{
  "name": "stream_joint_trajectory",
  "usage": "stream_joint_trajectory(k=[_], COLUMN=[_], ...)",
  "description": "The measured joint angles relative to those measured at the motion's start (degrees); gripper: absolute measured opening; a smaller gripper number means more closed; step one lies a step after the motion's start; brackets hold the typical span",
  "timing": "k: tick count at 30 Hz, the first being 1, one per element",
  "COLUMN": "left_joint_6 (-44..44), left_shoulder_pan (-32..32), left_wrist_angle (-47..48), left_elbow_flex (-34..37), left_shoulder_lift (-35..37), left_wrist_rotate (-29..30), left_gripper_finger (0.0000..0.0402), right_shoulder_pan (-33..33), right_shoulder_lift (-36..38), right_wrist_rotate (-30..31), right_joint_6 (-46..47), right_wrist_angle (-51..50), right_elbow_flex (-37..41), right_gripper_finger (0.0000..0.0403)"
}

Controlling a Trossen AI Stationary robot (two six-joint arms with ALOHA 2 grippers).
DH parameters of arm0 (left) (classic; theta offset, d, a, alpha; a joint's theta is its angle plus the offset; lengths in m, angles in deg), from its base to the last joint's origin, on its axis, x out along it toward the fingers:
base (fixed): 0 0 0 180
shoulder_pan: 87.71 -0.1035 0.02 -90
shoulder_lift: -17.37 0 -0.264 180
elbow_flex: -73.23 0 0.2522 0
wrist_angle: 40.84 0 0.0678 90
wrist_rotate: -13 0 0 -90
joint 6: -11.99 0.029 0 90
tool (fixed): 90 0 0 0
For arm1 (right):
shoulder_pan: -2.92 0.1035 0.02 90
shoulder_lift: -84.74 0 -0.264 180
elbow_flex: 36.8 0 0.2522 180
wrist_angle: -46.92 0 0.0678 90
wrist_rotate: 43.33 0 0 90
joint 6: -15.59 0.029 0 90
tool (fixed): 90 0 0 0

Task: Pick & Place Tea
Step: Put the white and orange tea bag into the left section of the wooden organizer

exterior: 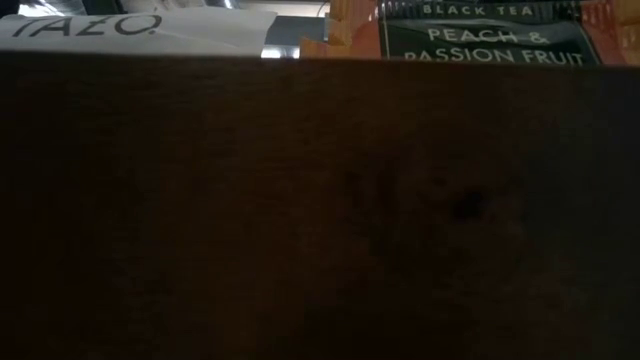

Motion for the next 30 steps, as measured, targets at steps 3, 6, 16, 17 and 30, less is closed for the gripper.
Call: stream_joint_trajectory(k=[3, 6, 16, 17, 30], left_joint_6=[0.0, 0.0, 2.1, 2.8, 6.5], left_shoulder_pan=[0.0, 0.0, 0.0, 0.0, 0.0], left_wrist_angle=[0.0, 0.0, -0.5, -0.4, -1.2], left_elbow_flex=[0.0, 0.0, 0.0, 0.0, 0.1], left_shoulder_lift=[0.0, 0.0, 0.0, 0.2, 12.0], left_wrist_rotate=[0.0, 0.0, -0.2, -0.5, -1.0], left_gripper_finger=[0.015, 0.0152, 0.0149, 0.0149, 0.0149], right_shoulder_pan=[0.0, 0.0, -0.1, -0.2, -0.2], right_shoulder_lift=[0.0, 0.0, 0.0, 0.0, 0.8], right_wrist_rotate=[0.0, 0.1, 3.0, 3.0, 3.2], right_joint_6=[-0.2, -0.5, -8.0, -8.7, -14.7], right_wrist_angle=[-0.3, -0.2, -0.1, -0.2, -1.5], right_elbow_flex=[0.0, 0.0, 0.0, 0.0, 0.0], right_gripper_finger=[0.0101, 0.0083, 0.0007, 0.0006, 0.0003])
